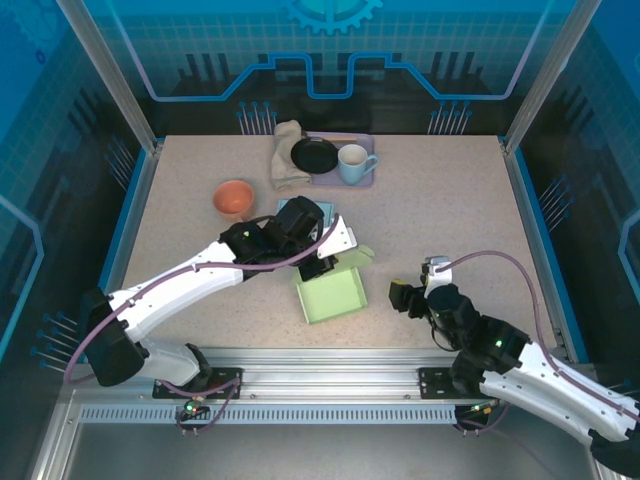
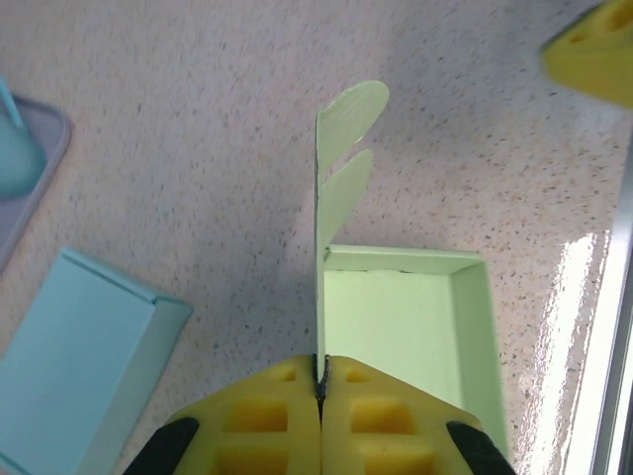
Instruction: Fold the paper box
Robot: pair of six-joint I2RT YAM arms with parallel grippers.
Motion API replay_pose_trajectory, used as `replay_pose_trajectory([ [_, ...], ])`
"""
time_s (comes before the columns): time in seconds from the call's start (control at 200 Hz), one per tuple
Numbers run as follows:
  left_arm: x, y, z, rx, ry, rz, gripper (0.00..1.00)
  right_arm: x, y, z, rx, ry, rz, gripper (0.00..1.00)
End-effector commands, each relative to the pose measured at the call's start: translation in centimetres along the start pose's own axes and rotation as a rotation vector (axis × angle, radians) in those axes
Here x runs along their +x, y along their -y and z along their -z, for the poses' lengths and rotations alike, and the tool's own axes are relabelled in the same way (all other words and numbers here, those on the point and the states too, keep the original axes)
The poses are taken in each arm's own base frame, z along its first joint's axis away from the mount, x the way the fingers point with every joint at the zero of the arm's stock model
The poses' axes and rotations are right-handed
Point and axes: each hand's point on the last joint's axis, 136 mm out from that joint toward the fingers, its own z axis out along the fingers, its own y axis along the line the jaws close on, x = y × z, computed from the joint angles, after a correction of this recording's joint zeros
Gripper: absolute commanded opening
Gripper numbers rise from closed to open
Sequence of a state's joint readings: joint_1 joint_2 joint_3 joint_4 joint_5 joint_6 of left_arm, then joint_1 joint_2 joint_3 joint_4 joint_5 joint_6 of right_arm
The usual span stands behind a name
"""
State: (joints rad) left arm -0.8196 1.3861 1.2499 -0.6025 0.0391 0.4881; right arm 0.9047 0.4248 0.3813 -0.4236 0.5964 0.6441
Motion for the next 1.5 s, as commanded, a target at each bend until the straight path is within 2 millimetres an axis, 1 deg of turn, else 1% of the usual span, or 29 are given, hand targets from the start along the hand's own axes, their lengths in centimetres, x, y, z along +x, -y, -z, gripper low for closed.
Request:
replay_pose_trajectory([
  [0.0,-0.9,0.8,0.6,0.09,0.029,-0.083,0.0,-1.4,1.3,-0.9,0.072,0.147,-0.072,0.73],
  [0.125,-0.9,0.6,0.6,0.11,0.025,-0.09,0.0,-2.0,2.2,-1.9,0.09,0.214,0.006,0.73],
  [0.185,-1.1,0.7,0.7,0.121,0.033,-0.101,0.0,-2.3,2.1,-2.4,0.059,0.212,0.059,0.73],
  [0.255,-1.1,0.8,0.6,0.135,0.033,-0.117,0.0,-2.4,1.4,-3.0,-0.023,0.187,0.117,0.73],
  [0.355,-0.9,0.7,0.2,0.142,0.025,-0.125,0.0,-3.1,0.3,-3.3,-0.153,0.162,0.159,0.75],
  [0.44,-0.6,0.8,0.0,0.166,0.022,-0.121,0.0,-3.4,0.1,-3.8,-0.215,0.154,0.16,0.75],
  [0.535,-0.7,1.0,0.1,0.191,0.036,-0.117,0.0,-3.1,-1.7,-4.3,-0.324,0.132,0.203,0.73],
  [0.585,-0.8,1.1,0.3,0.199,0.048,-0.119,0.0,-2.5,-2.4,-4.7,-0.365,0.097,0.228,0.71],
  [0.68,-1.0,1.6,0.6,0.22,0.065,-0.119,0.0,-1.9,-2.9,-5.4,-0.373,0.062,0.282,0.69],
  [0.755,-1.2,2.0,1.1,0.241,0.08,-0.119,0.0,-1.6,-3.9,-5.6,-0.405,0.076,0.333,0.68],
  [0.81,-1.2,2.2,1.2,0.249,0.085,-0.116,0.0,-1.4,-5.0,-5.4,-0.449,0.077,0.372,0.68],
  [0.875,-1.1,2.3,1.3,0.249,0.088,-0.115,0.0,-0.6,-6.3,-5.3,-0.503,0.06,0.43,0.67],
  [0.98,-1.0,2.6,1.3,0.263,0.091,-0.112,0.0,0.8,-9.0,-4.5,-0.613,0.045,0.544,0.65],
  [0.99,-1.0,2.6,1.2,0.265,0.09,-0.111,0.0,0.5,-9.3,-4.4,-0.624,0.066,0.557,0.64],
  [1.08,-1.1,2.9,1.3,0.29,0.091,-0.106,0.0,0.9,-10.9,-3.7,-0.683,0.102,0.639,0.63],
  [1.115,-1.1,3.2,1.4,0.301,0.093,-0.106,0.0,0.9,-11.2,-3.5,-0.693,0.115,0.654,0.63],
  [1.185,-1.1,3.5,1.6,0.321,0.097,-0.107,0.0,0.7,-11.4,-3.1,-0.708,0.145,0.677,0.58],
  [1.305,-1.2,4.1,2.1,0.35,0.12,-0.115,0.0,0.4,-11.6,-2.2,-0.73,0.19,0.721,0.45],
  [1.361,-1.3,4.6,2.5,0.369,0.13,-0.12,0.0,0.5,-11.8,-1.8,-0.748,0.206,0.738,0.41],
  [1.441,-1.3,4.7,2.8,0.375,0.137,-0.122,0.0,0.5,-12.2,-1.1,-0.783,0.229,0.754,0.42],
  [1.496,-1.3,4.4,2.8,0.354,0.138,-0.12,0.0,0.4,-12.3,-0.6,-0.793,0.235,0.755,0.49],
])
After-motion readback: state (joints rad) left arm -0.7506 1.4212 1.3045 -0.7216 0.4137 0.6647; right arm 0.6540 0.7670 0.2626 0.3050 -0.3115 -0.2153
